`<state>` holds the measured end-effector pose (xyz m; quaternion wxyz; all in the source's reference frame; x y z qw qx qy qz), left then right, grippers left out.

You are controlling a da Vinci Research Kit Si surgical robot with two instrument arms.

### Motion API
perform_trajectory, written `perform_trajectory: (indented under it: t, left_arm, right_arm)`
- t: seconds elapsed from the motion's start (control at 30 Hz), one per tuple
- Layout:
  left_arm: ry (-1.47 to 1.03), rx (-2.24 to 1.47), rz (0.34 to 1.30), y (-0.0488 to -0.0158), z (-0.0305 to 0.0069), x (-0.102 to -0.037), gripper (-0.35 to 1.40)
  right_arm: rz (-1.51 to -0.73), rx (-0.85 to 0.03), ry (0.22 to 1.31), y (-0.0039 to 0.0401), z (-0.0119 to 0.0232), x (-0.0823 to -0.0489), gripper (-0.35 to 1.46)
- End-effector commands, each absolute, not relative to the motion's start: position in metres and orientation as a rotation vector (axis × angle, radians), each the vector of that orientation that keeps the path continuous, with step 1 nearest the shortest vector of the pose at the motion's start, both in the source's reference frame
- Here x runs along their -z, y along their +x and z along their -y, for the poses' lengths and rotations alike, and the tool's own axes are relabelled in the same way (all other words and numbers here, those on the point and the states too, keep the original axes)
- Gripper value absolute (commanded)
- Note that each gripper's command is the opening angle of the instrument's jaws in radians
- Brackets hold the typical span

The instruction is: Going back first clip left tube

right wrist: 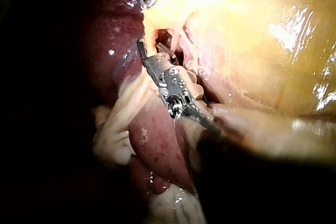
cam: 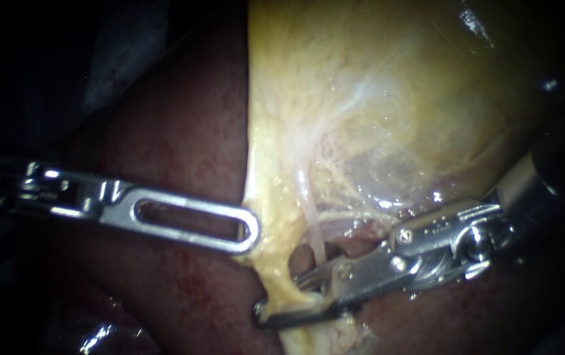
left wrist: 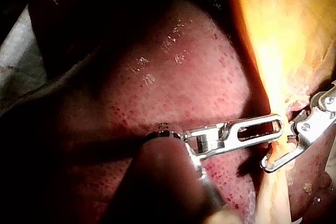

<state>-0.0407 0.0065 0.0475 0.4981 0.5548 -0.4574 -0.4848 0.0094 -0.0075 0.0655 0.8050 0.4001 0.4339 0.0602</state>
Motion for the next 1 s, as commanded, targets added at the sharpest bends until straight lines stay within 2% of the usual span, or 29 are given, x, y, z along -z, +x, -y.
perform_trajectory:
  t: [0.03,0.43,0.53,0.7,0.87,1.0]
  left_arm:
    - [1.343,1.174,1.107,-0.0407,-0.0065,-0.0475,-0.35]
    - [1.343,1.174,1.107,-0.0407,-0.0065,-0.0475,-0.35]
    - [1.343,1.174,1.107,-0.0407,-0.0065,-0.0475,-0.35]
    - [1.343,1.173,1.107,-0.0407,-0.0065,-0.0475,-0.35]
    - [1.343,1.173,1.107,-0.0407,-0.0065,-0.0475,-0.35]
    - [1.343,1.173,1.107,-0.0407,-0.0065,-0.0475,-0.35]
  right_arm:
    - [-0.929,-0.128,0.857,0.0094,0.0075,-0.0656,-0.35]
    - [-0.929,-0.126,0.858,0.0094,0.0076,-0.0654,-0.35]
    - [-0.929,-0.127,0.858,0.0095,0.0076,-0.0653,-0.02]
    - [-0.947,-0.104,0.832,0.0095,0.0073,-0.0652,0.34]
    - [-0.972,-0.111,0.766,0.0094,0.0070,-0.0652,0.46]
    - [-0.977,-0.103,0.760,0.0094,0.0068,-0.0651,0.48]
